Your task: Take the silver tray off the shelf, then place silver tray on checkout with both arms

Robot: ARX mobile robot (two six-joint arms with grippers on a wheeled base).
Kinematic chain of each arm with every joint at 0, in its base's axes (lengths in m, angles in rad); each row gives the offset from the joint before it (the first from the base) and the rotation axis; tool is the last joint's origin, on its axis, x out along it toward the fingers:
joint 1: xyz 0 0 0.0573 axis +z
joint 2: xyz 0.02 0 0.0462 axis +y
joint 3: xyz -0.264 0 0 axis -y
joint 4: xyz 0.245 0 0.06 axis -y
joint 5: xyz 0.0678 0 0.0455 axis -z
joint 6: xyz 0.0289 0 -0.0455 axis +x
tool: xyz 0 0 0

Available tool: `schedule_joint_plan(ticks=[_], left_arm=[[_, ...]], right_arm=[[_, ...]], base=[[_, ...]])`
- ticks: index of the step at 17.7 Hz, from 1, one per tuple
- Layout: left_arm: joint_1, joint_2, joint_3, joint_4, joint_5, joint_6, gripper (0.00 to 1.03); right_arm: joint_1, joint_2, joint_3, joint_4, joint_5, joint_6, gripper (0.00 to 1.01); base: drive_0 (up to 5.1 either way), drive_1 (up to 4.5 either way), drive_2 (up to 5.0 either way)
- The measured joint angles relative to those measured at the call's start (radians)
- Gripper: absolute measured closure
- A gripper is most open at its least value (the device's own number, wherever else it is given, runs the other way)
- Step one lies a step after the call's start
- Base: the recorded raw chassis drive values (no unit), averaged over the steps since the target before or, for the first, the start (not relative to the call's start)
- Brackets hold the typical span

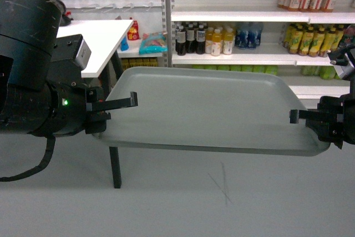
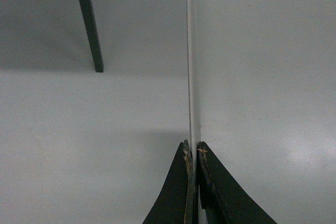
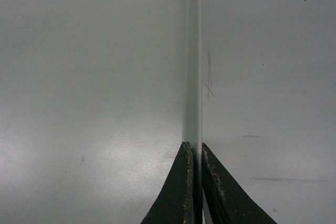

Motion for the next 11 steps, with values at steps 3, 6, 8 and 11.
schedule_joint_plan(ticks=[3,6,8,11], left_arm=[[0.000,0.000,0.000,0.000,0.000,0.000,1.00],[0.000,0.000,0.000,0.001,0.000,0.000,1.00],[0.000,0.000,0.000,0.001,0.000,0.000,1.00],[0.000,0.000,0.000,0.002,0.000,0.000,1.00]], right_arm=[[0.000,0.000,0.000,0.002,0.000,0.000,0.99],[0.000,0.000,0.000,0.003,0.000,0.000,0.99],[0.000,0.000,0.000,0.003,0.000,0.000,0.99],[0.000,0.000,0.000,0.006,-0.001,0.000,0.99]], base=[[-5.0,2.42,2.4],[-5.0,2.47,2.5],[-4.9,2.47,2.5],[-4.9,2.50,2.5]])
